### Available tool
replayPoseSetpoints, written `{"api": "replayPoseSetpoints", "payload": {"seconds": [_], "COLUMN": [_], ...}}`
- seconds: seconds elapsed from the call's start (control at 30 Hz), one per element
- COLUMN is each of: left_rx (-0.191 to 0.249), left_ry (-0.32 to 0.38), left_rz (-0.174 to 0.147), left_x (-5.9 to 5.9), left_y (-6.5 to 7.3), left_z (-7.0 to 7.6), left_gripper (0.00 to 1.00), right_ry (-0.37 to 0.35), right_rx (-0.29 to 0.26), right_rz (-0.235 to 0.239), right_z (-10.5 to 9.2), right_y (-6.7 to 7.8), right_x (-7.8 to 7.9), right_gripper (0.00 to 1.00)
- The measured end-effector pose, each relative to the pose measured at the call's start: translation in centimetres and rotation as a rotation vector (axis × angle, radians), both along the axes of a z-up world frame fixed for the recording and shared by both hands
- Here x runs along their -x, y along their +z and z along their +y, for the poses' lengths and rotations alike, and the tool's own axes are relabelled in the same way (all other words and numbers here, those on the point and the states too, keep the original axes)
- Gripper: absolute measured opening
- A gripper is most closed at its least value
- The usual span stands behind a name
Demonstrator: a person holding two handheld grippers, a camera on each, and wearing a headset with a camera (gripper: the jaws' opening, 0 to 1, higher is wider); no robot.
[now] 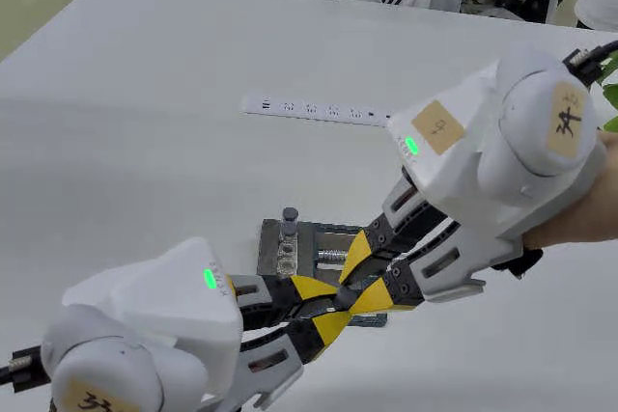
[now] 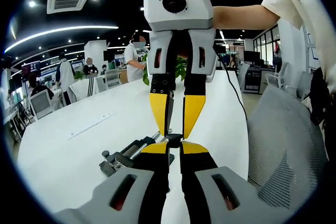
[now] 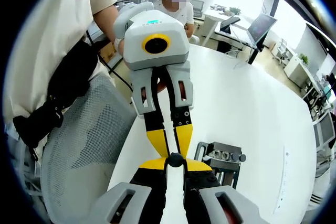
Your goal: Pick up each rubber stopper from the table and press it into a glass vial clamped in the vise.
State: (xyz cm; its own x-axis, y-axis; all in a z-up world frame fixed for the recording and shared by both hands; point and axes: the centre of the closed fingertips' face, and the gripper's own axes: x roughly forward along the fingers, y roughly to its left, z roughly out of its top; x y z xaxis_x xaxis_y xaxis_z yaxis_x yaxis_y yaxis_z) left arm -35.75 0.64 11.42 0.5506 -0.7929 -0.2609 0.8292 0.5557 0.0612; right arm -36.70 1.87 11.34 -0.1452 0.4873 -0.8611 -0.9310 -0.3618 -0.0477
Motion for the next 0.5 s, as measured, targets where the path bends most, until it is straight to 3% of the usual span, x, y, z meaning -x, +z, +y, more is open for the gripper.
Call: {"api": "replayPoseSetpoints", "payload": {"seconds": [0.37,0.5], "left_rx": [0.001,-0.005], "left_ry": [-0.001,0.005], "left_rz": [-0.004,-0.005], "left_x": [0.09,-0.02], "left_y": [-0.22,-0.29], "left_z": [0.03,0.19], "left_gripper": [0.04,0.04], "right_ry": [-0.019,-0.015], "right_rx": [0.004,0.004], "right_rz": [0.032,0.023], "right_z": [0.14,0.28], "right_y": [-0.18,-0.28], "right_x": [0.14,0.06], "right_gripper": [0.06,0.06]}}
